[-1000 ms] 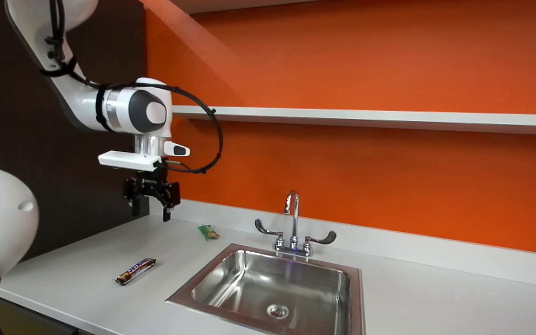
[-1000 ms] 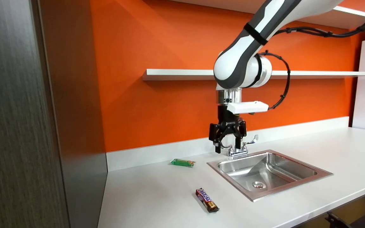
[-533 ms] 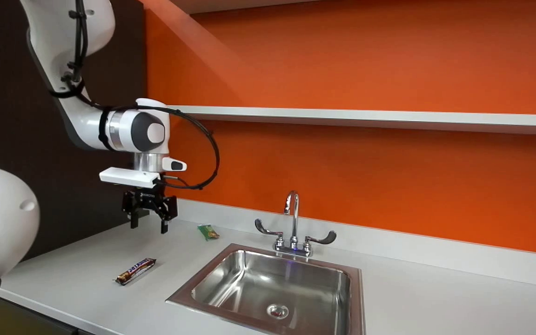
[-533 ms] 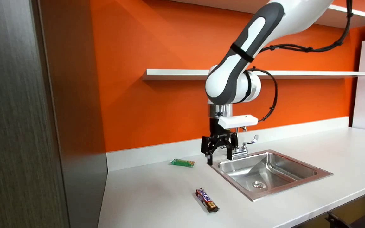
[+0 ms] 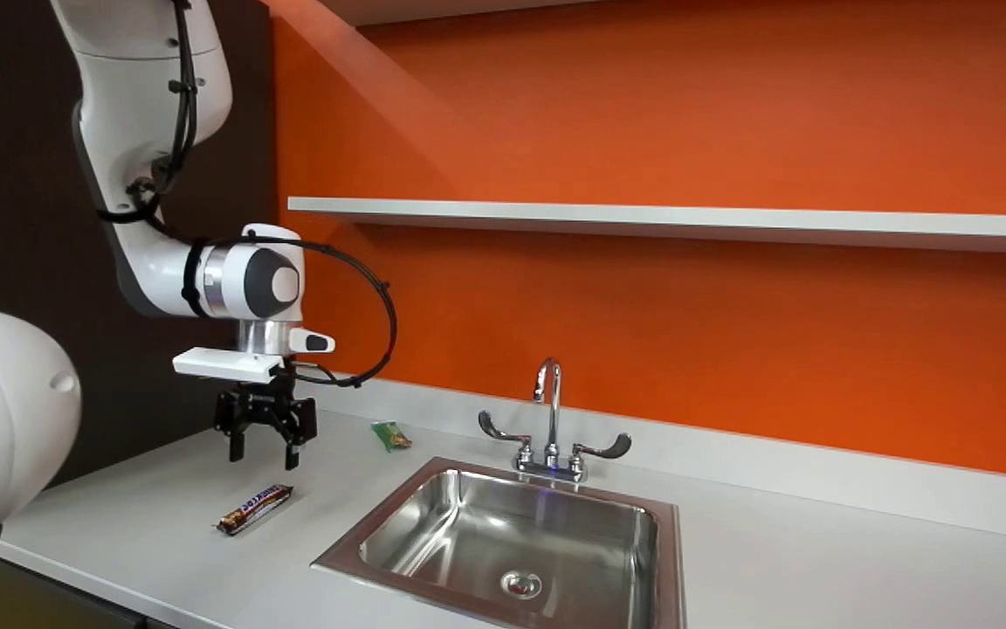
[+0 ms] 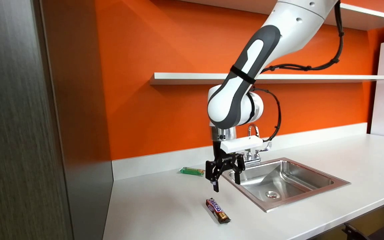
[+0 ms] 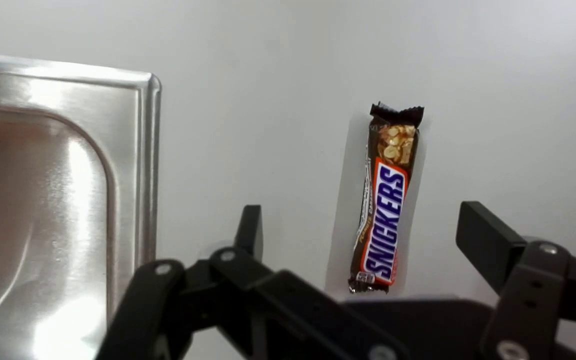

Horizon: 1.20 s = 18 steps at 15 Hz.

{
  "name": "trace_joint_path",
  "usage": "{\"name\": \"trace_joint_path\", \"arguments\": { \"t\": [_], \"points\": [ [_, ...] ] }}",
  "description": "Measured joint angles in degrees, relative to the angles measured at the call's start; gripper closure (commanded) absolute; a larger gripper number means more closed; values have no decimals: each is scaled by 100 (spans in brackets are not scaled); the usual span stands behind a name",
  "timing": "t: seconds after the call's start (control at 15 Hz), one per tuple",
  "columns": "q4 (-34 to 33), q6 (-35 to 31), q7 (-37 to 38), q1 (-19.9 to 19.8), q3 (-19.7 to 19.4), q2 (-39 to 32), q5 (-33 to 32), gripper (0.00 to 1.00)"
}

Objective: Put the snickers bar inside the sink

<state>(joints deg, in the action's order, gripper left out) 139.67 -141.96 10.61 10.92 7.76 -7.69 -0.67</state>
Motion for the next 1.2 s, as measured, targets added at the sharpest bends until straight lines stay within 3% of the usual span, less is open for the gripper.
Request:
{"name": "trace_joint_path", "arguments": {
  "t": [0.47,1.2],
  "points": [
    [-156,-234,304,260,10,-526,0,0],
    [-400,-595,698,277,-43,-1031,0,0]
  ]
}}
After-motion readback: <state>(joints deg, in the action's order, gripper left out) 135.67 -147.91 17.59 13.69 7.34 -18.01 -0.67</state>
